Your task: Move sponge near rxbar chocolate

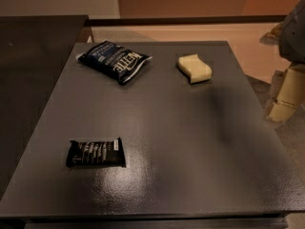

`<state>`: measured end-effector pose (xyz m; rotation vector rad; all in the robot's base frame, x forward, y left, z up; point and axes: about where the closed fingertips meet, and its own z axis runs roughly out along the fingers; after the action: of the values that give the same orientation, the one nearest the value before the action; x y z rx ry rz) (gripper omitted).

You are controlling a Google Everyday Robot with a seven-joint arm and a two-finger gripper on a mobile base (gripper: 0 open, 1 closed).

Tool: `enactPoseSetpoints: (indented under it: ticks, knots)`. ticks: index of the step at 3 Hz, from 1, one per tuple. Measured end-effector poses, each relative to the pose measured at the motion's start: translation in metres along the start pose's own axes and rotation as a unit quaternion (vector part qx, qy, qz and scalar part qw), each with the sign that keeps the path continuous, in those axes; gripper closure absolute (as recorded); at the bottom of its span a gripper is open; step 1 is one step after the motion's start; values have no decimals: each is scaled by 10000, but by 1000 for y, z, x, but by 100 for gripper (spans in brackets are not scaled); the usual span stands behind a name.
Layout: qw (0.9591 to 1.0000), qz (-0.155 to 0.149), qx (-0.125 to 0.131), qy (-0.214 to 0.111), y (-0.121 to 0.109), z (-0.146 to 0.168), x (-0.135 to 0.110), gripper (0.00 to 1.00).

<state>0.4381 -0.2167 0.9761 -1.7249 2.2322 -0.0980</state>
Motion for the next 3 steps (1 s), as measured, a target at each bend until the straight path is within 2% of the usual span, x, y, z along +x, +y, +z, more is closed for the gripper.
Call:
enactPoseSetpoints:
  ticks: [2,3]
  knots:
    - [9999,85,61,-84,-6,4,-2,0]
    - [9991,312,97,-282,-22,20,-7,0]
